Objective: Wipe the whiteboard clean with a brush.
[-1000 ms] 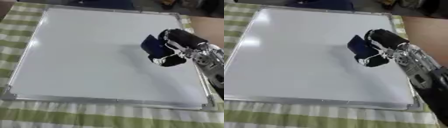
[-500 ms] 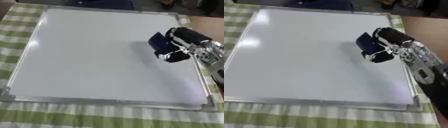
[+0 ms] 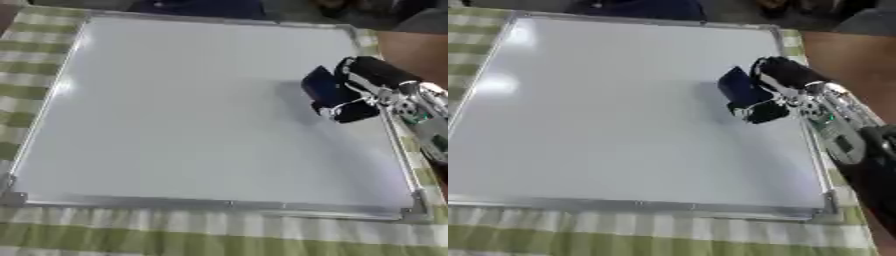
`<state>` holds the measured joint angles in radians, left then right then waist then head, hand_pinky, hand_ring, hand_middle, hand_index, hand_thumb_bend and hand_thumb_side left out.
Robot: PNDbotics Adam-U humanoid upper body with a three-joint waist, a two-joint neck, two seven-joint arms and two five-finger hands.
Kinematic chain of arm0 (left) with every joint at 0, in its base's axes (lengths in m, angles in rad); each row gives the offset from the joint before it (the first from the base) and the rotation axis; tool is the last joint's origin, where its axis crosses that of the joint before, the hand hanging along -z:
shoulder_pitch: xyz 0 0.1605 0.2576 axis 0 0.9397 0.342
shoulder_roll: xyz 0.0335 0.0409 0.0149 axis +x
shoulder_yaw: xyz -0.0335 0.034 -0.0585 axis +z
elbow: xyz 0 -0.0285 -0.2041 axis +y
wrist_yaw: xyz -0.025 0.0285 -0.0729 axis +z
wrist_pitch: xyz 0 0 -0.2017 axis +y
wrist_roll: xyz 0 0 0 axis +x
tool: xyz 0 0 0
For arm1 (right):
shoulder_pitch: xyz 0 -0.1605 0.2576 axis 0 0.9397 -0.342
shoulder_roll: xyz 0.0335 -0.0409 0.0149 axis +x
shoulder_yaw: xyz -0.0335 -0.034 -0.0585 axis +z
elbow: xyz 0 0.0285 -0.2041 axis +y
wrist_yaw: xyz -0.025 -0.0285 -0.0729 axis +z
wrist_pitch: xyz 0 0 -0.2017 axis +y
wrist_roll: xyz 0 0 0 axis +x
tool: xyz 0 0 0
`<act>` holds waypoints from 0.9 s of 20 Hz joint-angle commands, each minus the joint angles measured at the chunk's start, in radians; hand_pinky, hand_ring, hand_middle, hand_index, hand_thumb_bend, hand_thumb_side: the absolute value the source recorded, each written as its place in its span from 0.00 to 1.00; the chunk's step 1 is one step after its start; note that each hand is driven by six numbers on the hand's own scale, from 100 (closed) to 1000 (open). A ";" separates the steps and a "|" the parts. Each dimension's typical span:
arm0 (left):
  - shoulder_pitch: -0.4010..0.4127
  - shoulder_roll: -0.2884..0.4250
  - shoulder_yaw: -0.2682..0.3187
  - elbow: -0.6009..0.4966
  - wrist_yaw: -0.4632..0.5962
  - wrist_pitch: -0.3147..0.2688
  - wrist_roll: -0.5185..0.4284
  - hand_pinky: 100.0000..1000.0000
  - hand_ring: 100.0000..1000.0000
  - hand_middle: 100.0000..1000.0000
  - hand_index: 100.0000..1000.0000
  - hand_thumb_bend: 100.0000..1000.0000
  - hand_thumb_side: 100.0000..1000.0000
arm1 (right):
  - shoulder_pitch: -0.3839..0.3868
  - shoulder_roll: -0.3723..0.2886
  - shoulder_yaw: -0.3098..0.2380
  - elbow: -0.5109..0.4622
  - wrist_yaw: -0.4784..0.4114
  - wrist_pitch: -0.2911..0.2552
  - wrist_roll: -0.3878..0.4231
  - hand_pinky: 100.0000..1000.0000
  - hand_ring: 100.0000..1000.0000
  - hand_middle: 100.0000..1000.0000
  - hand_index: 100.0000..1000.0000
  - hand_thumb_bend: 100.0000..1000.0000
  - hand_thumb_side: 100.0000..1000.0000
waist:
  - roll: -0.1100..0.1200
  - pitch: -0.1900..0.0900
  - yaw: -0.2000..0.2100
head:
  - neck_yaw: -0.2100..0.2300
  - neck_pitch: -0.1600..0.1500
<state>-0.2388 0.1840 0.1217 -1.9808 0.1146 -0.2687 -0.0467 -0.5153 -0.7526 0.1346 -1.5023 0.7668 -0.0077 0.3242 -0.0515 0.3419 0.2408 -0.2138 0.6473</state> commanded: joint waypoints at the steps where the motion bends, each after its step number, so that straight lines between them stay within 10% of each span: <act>1: -0.010 0.009 0.003 -0.019 -0.002 -0.001 -0.001 0.41 0.44 0.44 0.37 0.00 1.00 | -0.019 -0.041 -0.019 0.019 0.011 0.000 -0.011 0.55 0.70 0.31 0.00 0.18 0.39 | 0.003 -0.014 0.002 | -0.005 -0.014; 18: -0.018 0.006 -0.001 -0.019 -0.002 -0.006 -0.009 0.41 0.44 0.44 0.36 0.00 1.00 | -0.096 -0.041 -0.034 0.162 -0.017 0.009 -0.023 0.53 0.68 0.26 0.00 0.19 0.40 | 0.004 0.009 0.027 | -0.027 -0.037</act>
<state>-0.2476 0.1836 0.1212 -1.9808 0.1145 -0.2728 -0.0520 -0.5971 -0.7526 0.1118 -1.3443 0.7602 0.0018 0.3004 -0.0509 0.3676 0.2674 -0.2368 0.6219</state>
